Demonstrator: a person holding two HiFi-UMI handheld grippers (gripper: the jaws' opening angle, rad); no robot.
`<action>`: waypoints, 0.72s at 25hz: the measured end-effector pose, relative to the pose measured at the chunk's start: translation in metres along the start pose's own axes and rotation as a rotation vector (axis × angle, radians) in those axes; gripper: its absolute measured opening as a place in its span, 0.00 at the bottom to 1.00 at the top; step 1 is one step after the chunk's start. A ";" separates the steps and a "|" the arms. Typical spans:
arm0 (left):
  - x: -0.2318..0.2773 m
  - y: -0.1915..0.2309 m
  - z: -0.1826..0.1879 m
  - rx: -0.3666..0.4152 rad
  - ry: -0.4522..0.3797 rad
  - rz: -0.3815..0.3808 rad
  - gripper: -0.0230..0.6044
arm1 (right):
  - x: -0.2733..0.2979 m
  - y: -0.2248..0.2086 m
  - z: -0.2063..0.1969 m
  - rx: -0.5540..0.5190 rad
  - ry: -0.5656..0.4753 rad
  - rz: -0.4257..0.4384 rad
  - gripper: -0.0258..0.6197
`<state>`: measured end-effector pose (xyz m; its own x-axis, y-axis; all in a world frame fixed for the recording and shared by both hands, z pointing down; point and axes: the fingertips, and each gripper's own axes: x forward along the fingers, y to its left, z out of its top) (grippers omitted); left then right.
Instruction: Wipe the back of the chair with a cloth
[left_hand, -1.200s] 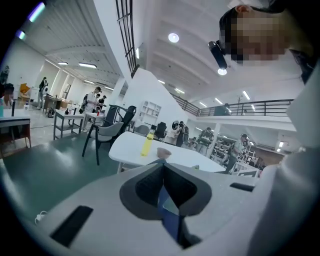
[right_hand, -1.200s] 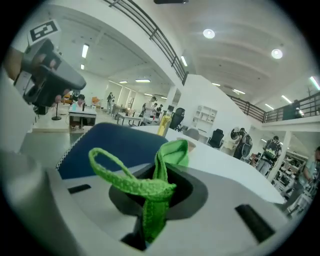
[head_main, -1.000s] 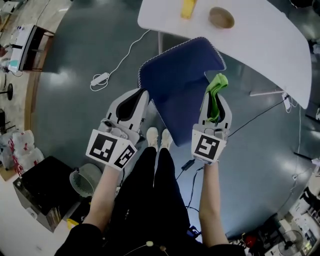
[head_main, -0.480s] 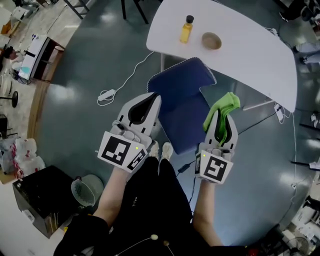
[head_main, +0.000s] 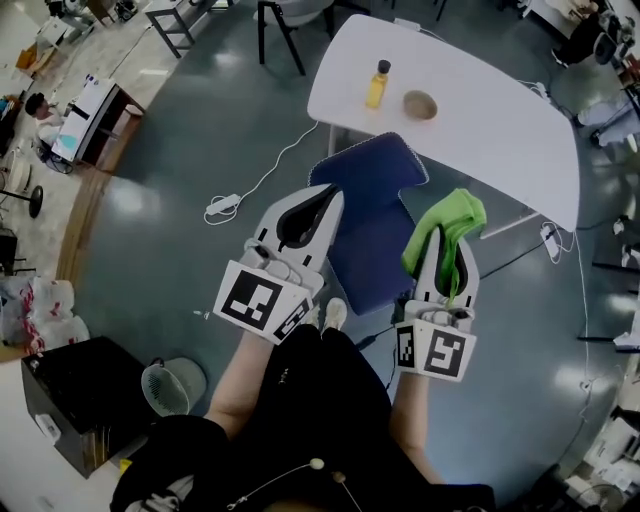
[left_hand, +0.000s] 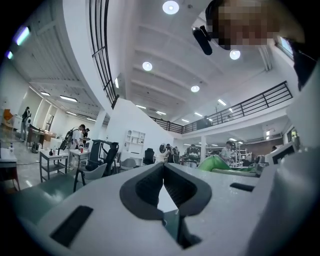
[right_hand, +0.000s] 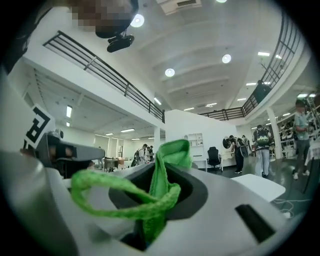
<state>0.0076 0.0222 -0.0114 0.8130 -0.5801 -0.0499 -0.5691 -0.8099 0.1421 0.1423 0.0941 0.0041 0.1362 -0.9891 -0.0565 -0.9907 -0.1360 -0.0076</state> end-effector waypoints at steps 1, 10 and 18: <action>-0.003 -0.002 0.005 0.008 -0.011 0.002 0.05 | -0.004 0.003 0.006 0.018 -0.014 0.012 0.13; -0.021 -0.025 0.037 0.083 -0.066 -0.030 0.05 | -0.019 0.039 0.053 0.040 -0.103 0.133 0.13; -0.037 -0.026 0.046 0.083 -0.062 -0.033 0.05 | -0.022 0.071 0.076 0.011 -0.154 0.202 0.13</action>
<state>-0.0129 0.0607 -0.0589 0.8237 -0.5552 -0.1151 -0.5525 -0.8316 0.0570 0.0692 0.1103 -0.0707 -0.0648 -0.9756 -0.2098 -0.9979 0.0645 0.0084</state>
